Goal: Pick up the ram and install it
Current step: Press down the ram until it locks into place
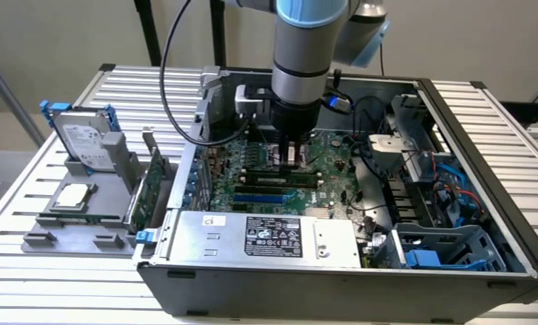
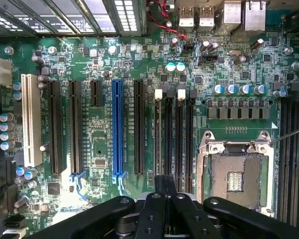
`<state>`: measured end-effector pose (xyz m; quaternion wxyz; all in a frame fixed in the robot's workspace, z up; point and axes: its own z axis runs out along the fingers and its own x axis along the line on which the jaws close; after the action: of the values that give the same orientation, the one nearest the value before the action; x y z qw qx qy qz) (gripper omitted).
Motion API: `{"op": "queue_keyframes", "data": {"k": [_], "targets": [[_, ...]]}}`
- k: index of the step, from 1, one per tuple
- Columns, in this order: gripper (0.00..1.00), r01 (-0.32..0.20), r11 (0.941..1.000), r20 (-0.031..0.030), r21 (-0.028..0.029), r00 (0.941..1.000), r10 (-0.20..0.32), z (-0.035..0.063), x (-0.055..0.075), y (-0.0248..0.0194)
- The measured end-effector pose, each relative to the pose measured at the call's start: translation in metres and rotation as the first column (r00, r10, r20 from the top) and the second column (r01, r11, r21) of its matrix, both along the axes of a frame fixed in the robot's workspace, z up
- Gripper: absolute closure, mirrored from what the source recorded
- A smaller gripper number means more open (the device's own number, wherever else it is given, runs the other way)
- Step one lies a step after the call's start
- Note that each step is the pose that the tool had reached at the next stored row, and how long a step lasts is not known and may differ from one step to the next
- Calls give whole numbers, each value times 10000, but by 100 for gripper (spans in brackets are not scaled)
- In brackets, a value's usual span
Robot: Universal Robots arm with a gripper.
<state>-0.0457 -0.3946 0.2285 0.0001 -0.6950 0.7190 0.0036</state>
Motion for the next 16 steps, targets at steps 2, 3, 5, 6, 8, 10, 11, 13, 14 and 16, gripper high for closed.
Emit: {"op": "queue_keyframes", "data": {"k": [2, 3, 5, 6, 8, 10, 11, 13, 14, 16], "targets": [[100, 0, 10000, 0, 2, 10000, 0, -33, -1, 0], [100, 0, 10000, 0, 4, 10000, 0, -41, -2, 1], [100, 1, 10000, 1, 7, 10000, -1, -30, -2, 0], [100, 3, 10000, 10, 30, 10000, -3, -1, -1, 4], [100, 4, 10000, 4, 18, 10000, -4, 91, -2, 3], [100, 1, 10000, 4, 18, 10000, -1, 170, -1, 3], [100, 2, 10000, 3, 14, 10000, -2, 189, -1, 2], [100, 1, 10000, 5, 18, 10000, -1, 193, -2, 3], [100, 1, 10000, 5, 18, 10000, -1, 193, -2, 3], [100, 1, 10000, 4, 17, 10000, -1, 193, -2, 3]]}}
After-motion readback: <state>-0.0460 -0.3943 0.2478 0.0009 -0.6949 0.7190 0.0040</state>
